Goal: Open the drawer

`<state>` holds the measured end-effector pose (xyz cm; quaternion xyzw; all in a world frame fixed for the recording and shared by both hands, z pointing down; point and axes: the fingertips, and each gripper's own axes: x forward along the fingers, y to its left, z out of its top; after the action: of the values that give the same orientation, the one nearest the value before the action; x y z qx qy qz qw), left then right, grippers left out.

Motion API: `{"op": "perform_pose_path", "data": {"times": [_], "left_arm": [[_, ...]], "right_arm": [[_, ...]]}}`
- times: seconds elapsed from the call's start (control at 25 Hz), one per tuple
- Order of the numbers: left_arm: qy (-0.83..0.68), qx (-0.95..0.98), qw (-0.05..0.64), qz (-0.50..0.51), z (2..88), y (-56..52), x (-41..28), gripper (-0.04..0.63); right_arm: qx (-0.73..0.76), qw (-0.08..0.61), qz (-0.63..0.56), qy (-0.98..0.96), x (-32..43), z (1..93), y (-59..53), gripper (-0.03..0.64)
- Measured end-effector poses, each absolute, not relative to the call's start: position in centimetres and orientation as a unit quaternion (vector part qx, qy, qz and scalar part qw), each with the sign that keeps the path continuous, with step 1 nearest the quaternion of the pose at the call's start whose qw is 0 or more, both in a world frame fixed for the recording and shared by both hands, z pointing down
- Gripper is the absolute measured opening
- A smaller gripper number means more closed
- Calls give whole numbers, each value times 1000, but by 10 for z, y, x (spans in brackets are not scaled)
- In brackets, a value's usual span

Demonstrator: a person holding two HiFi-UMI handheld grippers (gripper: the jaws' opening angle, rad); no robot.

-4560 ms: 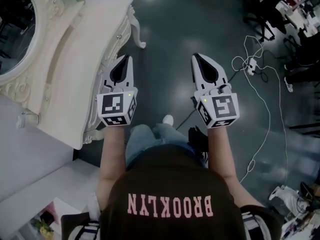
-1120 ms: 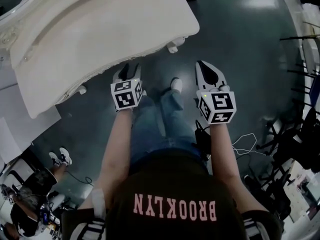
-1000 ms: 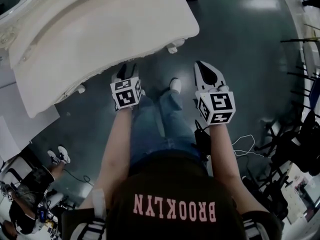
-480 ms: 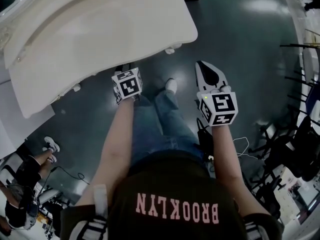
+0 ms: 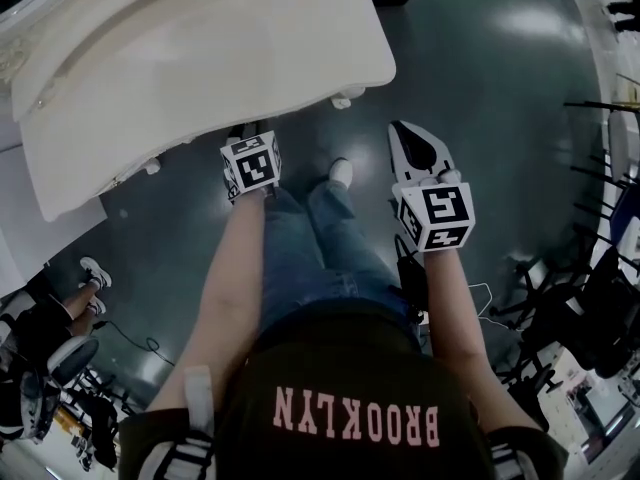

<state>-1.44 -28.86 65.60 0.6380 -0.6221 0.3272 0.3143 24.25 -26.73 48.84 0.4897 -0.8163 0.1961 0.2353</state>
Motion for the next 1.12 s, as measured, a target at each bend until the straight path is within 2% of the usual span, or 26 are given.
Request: {"op": "perform_pose_path", "data": {"times": [0.56,1.12], "left_arm": [[-632,627,317,327,650,-285,-10,133],[-625,634,327,317,651,-261,-3,133]], "right_arm": [[472,239,182,-829,269,487,-251,-3],[428,244,169,-854,251,487,-248,-3]]}}
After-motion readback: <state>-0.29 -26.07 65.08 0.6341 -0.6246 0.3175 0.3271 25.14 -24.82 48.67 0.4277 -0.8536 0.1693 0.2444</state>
